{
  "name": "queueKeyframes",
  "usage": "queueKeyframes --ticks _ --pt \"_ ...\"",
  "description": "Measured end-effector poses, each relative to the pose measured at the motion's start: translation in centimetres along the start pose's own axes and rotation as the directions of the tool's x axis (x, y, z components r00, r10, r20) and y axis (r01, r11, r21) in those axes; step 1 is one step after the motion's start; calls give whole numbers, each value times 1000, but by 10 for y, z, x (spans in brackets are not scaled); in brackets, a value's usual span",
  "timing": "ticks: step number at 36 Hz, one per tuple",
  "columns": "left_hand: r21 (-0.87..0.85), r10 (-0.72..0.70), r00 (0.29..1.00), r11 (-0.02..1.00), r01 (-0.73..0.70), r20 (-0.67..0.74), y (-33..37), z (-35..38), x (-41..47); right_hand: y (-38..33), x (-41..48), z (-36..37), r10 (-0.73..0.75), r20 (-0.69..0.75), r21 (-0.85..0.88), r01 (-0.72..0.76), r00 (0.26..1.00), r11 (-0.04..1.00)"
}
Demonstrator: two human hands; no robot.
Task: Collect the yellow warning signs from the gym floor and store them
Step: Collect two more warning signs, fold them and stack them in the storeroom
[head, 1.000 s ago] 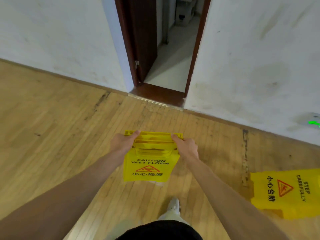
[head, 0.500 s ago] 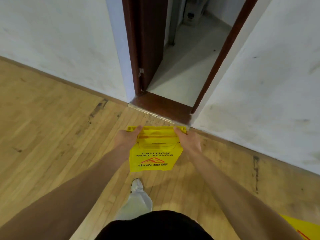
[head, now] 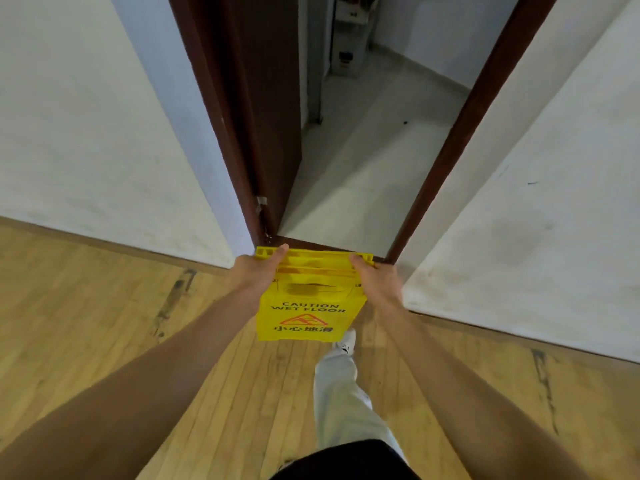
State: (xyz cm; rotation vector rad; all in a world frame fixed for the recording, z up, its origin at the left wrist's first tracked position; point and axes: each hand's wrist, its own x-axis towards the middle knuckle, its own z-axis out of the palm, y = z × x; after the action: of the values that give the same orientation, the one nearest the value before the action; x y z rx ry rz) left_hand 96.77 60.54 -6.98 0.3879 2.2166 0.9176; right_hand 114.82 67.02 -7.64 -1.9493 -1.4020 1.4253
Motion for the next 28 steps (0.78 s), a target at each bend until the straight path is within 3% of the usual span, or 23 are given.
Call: queueKeyframes --ticks 12,22,28 --pt "85 4 1000 996 -6 31 172 105 144 -106 199 -38 93 -38 94 -89 995 992" --pt "85 36 995 995 -44 95 295 167 237 -196 318 -69 36 -43 -39 -38 998 999" --pt "102 42 984 993 -60 171 358 202 304 -237 390 -69 48 -128 -4 -49 991 999"
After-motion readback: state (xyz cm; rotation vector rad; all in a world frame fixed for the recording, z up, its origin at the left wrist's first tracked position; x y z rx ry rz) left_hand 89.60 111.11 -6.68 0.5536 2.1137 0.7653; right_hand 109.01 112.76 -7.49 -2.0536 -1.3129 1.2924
